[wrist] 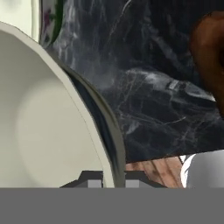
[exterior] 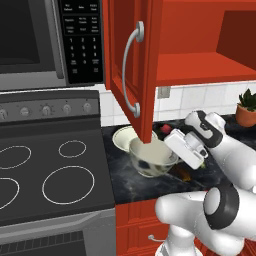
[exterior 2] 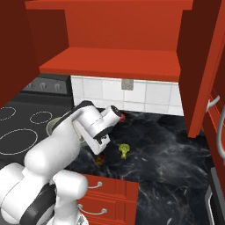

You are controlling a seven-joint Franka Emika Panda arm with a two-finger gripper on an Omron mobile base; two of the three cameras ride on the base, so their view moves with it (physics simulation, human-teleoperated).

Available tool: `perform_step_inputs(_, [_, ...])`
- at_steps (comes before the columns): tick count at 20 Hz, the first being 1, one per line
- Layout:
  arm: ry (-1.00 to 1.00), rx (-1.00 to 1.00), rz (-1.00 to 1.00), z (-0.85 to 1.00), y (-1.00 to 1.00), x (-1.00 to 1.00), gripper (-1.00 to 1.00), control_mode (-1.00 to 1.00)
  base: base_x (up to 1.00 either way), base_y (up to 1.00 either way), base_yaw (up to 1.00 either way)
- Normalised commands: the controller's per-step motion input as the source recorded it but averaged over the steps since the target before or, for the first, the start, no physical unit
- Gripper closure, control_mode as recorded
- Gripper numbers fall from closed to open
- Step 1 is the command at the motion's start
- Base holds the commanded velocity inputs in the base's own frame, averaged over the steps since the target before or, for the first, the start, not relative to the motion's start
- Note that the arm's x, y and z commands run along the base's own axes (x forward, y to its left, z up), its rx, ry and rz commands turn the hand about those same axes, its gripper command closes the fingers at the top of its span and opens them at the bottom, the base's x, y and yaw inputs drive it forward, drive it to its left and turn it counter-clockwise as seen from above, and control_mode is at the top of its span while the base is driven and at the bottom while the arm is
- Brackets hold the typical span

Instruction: Pick both bowls and place them on the counter. Then place the broccoli in one bowl and place the sweet potato in the other bowl.

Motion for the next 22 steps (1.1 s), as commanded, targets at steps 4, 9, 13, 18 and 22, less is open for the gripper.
perform_step_inputs(4, [0.01, 0.0, 0.01, -0.41, 0.23, 0.23, 1.0, -1.0, 0.0, 0.0, 0.0])
perform_step_inputs(9, [0.0, 0.0, 0.03, -0.46, 0.19, 0.14, 1.0, -1.0, 0.0, 0.0, 0.0])
perform_step_inputs(13, [0.0, 0.0, 0.02, -0.32, 0.06, 0.24, 1.0, -1.0, 0.0, 0.0, 0.0])
perform_step_inputs(18, [0.0, 0.0, 0.04, -0.06, 0.01, 0.02, 1.0, -1.0, 0.0, 0.0, 0.0])
perform_step_inputs(22, [0.01, 0.0, 0.01, 0.09, 0.0, -0.05, 1.0, -1.0, 0.0, 0.0, 0.0])
